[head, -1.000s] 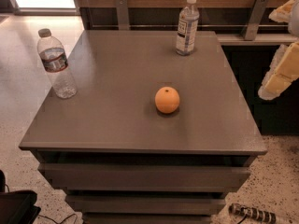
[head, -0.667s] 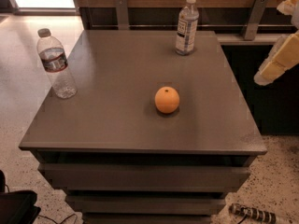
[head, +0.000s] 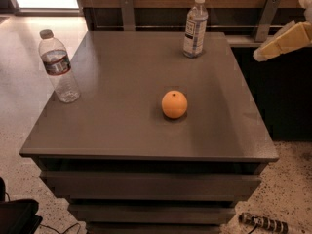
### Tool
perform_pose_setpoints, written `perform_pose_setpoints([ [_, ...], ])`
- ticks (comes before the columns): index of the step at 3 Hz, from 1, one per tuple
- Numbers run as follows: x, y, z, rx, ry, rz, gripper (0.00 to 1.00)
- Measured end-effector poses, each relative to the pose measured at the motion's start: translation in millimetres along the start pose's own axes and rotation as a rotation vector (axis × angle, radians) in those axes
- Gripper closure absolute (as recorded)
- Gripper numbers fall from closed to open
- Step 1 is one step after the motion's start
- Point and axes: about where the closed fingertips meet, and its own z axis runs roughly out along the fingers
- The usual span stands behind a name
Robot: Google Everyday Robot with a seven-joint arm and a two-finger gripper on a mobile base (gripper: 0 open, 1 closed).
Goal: Knock blue plastic bottle over
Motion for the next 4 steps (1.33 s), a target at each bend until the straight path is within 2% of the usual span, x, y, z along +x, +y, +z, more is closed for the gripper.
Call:
perform_pose_setpoints([
  [1, -1, -23, 29, -0.006, -0.096, 0.135, 0.00],
  [2, -1, -23, 29, -0.006, -0.096, 0.135, 0.00],
  [3, -10, -25, 50, -0.019, -0.130, 0.144, 0.00],
  [4, -25, -28, 82, -0.047, -0.200, 0.169, 0.00],
])
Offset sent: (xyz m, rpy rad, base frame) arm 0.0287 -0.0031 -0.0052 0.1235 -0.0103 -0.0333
